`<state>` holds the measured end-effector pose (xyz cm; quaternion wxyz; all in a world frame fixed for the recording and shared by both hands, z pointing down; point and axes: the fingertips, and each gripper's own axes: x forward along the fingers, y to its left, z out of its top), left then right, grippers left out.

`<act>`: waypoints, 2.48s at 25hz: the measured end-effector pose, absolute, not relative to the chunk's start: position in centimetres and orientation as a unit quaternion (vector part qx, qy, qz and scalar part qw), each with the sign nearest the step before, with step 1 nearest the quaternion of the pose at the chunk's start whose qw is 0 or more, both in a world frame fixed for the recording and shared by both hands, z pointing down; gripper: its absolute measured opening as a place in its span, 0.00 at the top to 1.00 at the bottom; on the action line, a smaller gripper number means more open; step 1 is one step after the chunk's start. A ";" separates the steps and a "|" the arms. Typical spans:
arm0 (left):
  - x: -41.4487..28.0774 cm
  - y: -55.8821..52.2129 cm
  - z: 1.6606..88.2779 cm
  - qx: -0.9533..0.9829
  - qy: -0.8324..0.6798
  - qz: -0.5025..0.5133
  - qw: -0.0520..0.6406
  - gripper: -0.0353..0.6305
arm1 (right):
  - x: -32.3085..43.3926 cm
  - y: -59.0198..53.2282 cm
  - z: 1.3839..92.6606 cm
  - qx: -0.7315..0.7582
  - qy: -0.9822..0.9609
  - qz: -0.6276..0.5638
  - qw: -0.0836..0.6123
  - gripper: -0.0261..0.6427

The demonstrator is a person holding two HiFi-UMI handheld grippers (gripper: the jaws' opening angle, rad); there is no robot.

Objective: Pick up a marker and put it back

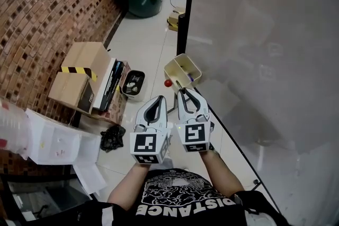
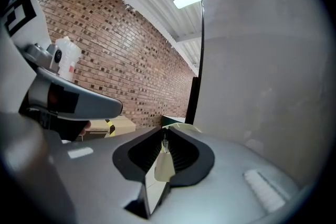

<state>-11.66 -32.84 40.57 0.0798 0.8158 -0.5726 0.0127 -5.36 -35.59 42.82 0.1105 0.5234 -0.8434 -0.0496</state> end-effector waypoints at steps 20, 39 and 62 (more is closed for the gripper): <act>-12.3 -33.0 40.8 0.810 -0.579 0.016 0.087 0.94 | -5.7 -36.6 45.0 0.522 -0.842 -0.046 0.131 0.91; -9.4 -30.2 39.7 0.815 -0.574 0.006 0.075 0.94 | -3.6 -31.7 39.7 0.511 -0.854 -0.057 0.077 0.91; -4.6 -22.6 36.4 0.817 -0.575 -0.004 0.039 0.94 | -0.6 -22.7 34.7 0.479 -0.876 -0.050 0.022 0.96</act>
